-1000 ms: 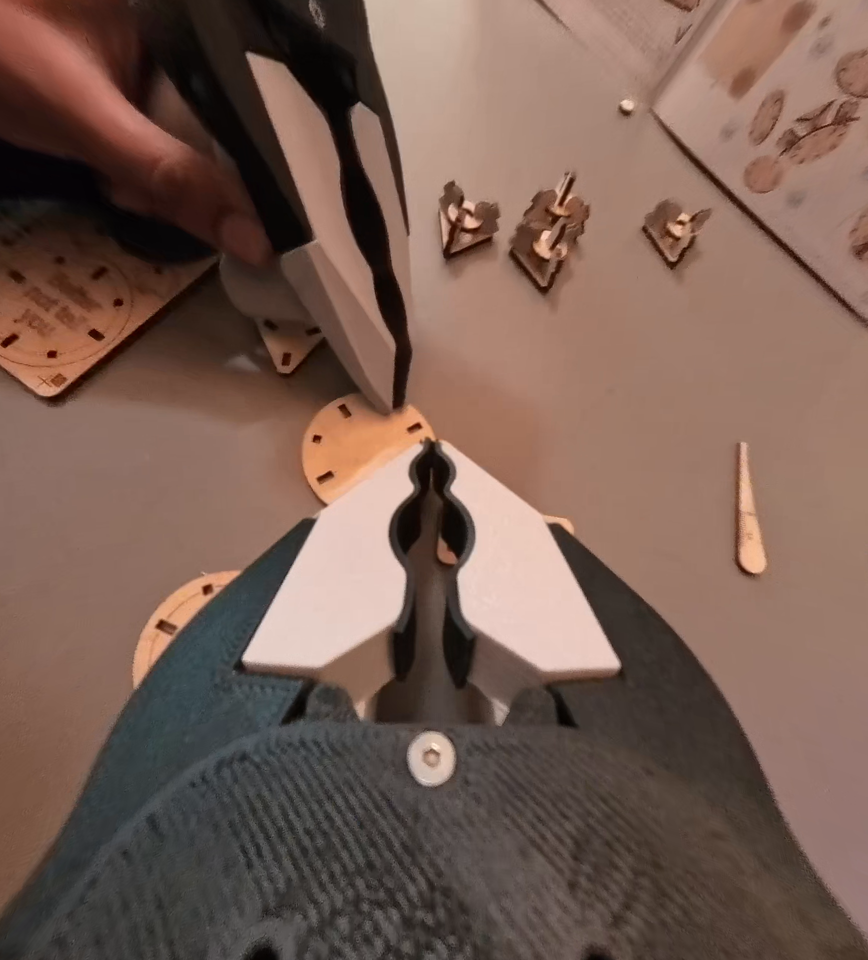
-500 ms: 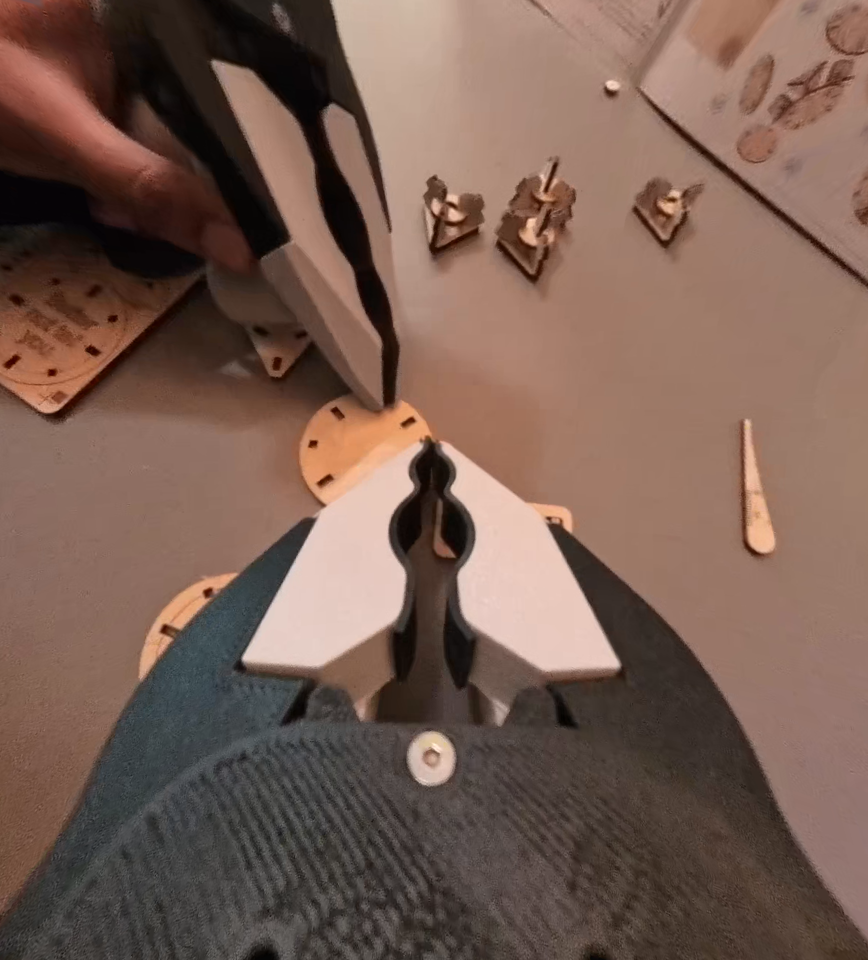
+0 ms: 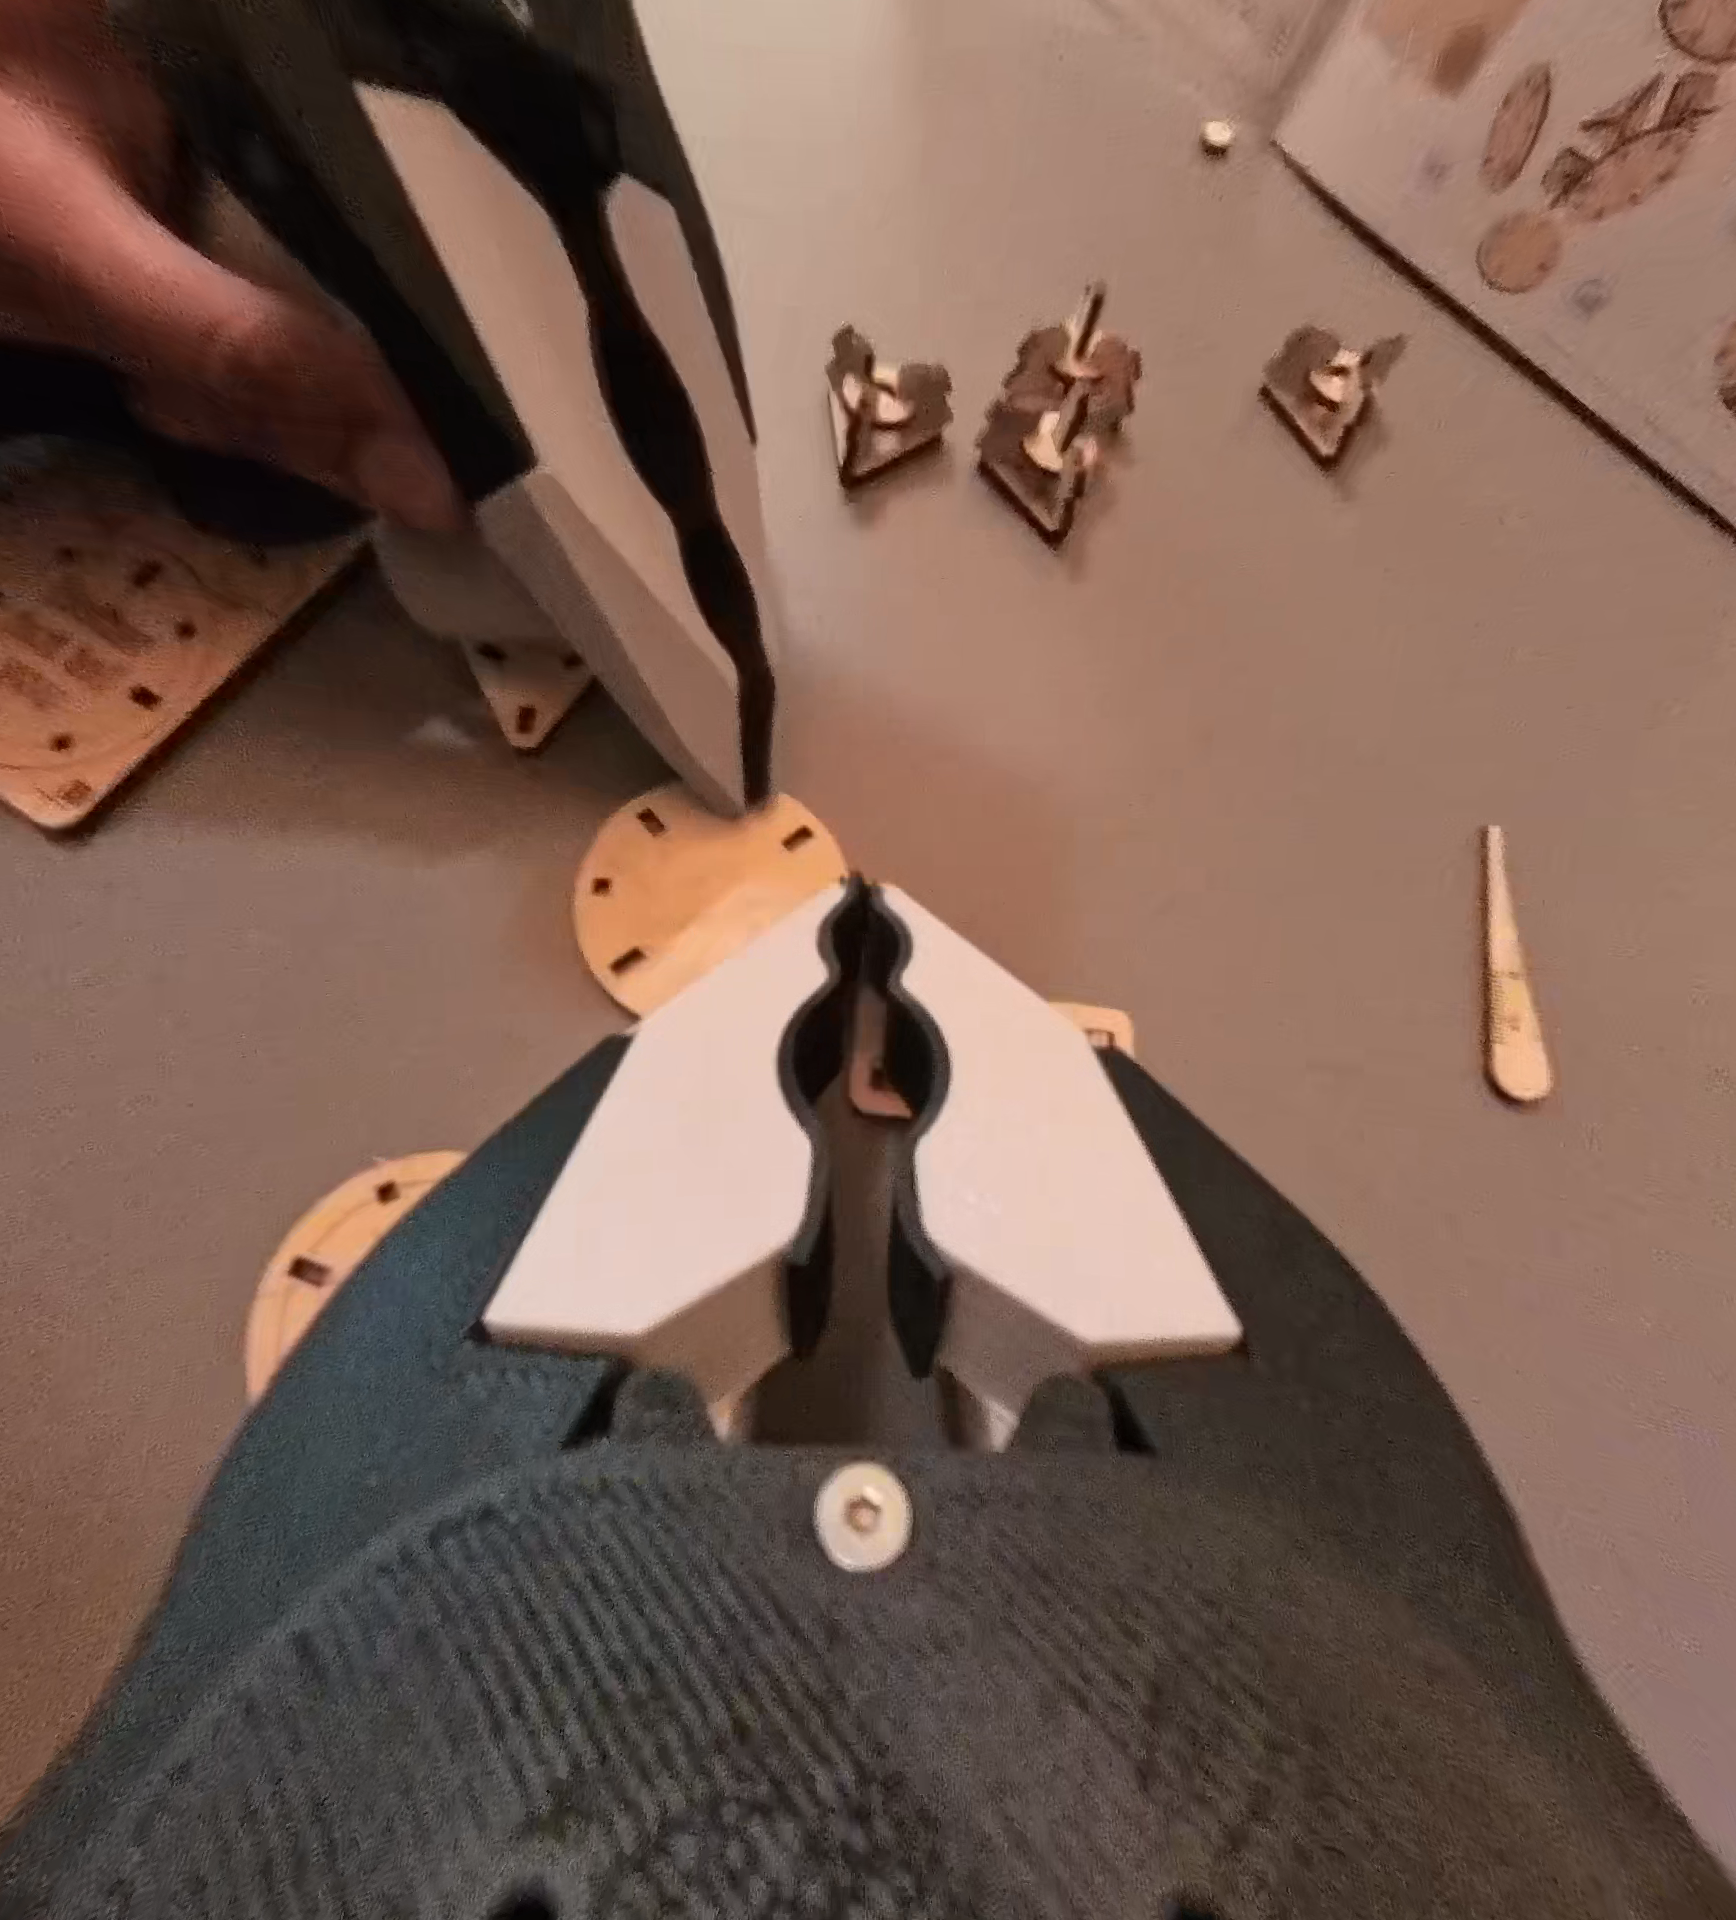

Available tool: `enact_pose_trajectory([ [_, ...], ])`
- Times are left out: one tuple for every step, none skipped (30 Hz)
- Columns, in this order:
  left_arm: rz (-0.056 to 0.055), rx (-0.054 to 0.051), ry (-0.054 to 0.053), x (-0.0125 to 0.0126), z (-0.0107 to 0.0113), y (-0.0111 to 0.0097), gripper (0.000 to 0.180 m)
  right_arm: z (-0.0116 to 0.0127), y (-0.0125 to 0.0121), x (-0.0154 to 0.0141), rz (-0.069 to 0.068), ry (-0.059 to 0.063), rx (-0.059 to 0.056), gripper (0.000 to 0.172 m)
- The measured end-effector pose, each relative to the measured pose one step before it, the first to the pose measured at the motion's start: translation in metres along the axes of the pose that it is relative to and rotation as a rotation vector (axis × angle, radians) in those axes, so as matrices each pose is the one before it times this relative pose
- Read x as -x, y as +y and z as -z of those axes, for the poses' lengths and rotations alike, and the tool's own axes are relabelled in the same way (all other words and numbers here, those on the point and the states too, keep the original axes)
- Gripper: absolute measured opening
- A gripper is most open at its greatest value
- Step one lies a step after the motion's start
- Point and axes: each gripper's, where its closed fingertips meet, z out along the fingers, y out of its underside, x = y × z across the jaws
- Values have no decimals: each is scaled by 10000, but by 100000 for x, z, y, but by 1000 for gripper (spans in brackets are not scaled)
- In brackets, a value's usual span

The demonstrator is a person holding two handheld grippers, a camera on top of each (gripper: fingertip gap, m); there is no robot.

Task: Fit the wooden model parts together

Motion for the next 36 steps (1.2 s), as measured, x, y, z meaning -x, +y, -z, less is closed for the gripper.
enact_pose_trajectory([
  [4, -3, 4, 2, 6, -7, 0, 187, -175, -419, 135, 250, -91, 0],
  [39, -2, 39, -5, -5, 2, 0, 410, -777, 131, 58, -18, -470, 0],
  [45, -3, 45, -3, 11, 1, 0, 276, -596, 550, -17, -266, -290, 0],
  [31, -1, 30, 3, -6, -6, 0, 45, -179, 515, 36, -205, -73, 0],
  [4, 2, 3, -8, 1, 2, 0, -241, 564, 224, 129, -43, 313, 0],
  [-20, 1, -21, 3, -5, 4, 0, -429, 1177, -123, 157, 99, 602, 0],
  [-33, -1, -35, 9, -3, -8, 0, 7, -47, -439, 14, 242, -112, 0],
  [-26, -1, -29, 3, -22, 0, 0, 110, -2, -609, -38, 311, 39, 0],
  [6, 0, 8, 1, 2, 2, 0, 254, -380, -354, 118, 198, -136, 0],
  [42, -5, 42, 0, 1, -5, 0, 383, -829, 85, 86, 1, -403, 0],
  [41, -2, 40, -8, 1, -11, 0, 245, -660, 453, 38, -203, -280, 0],
  [18, 1, 18, 8, 0, 4, 0, 25, -244, 429, 56, -166, -68, 0],
  [-4, 0, -3, 1, 0, 7, 0, -112, 111, 247, 123, -49, 65, 0],
  [-21, 2, -22, -1, 2, 0, 0, -179, 340, 153, 107, -62, 128, 0],
  [-33, 2, -33, 6, -1, -3, 0, -223, 441, 93, -22, -115, 153, 0],
  [-26, 1, -25, 5, -5, 11, 0, -163, 361, -33, -143, -106, 112, 0],
  [2, -1, 2, 3, 0, -8, 0, -30, 108, -4, -181, -137, -21, 0],
  [22, -2, 22, 0, -1, 1, 0, 62, -97, -19, -156, -109, -116, 1],
  [17, -1, 16, 0, 5, 4, 0, 65, -78, -3, -47, -96, -87, 11],
  [-4, 1, -4, 1, 6, -5, 0, 20, 44, -59, 74, -25, 12, 18],
  [-12, 1, -12, -3, -10, 2, 0, 1, 116, -54, 167, 0, 57, 17],
  [-7, 1, -7, 10, 6, -4, 0, -3, 52, -85, 163, 39, 6, 13],
  [3, 0, 3, -5, 0, -1, 0, -29, 51, -61, 110, 17, 5, 12],
  [6, 0, 6, 4, 3, 3, 0, -85, 112, -36, 48, -33, 64, 12],
  [5, -1, 6, 1, -6, -3, 0, -116, 154, -28, -18, -60, 94, 13],
  [6, -1, 6, -1, 7, -5, 0, -137, 197, -32, -85, -88, 106, 13],
  [5, 1, 4, 4, -5, 0, 0, -147, 222, 19, -130, -136, 146, 13],
  [4, -1, 4, -4, 8, 3, 0, -47, -53, -45, -158, -111, -4, 9],
  [4, 0, 4, 5, -5, -1, 0, -56, 56, -15, -113, -118, 43, 4],
  [4, 0, 4, -4, 8, 3, 0, -35, -4, 124, -181, -195, 22, 1],
  [7, -1, 6, -1, -7, -3, 0, -11, 2, 7, -234, -135, 27, 1],
  [5, 1, 5, 6, 3, 3, 0, -5, 18, 4, -292, -173, 57, 1],
  [0, 0, -1, 1, 0, 0, 0, 11, 11, -6, -353, -211, 63, 1],
  [-6, 1, -7, -3, -2, -1, 0, -4, 0, -2, -397, -220, 43, 1],
  [-10, 1, -10, -3, 4, -6, 0, 19, -1, 0, -371, -226, 24, 1],
  [-10, 0, -10, -2, -3, 5, 0, 4, -3, -9, -326, -216, -1, 0],
])
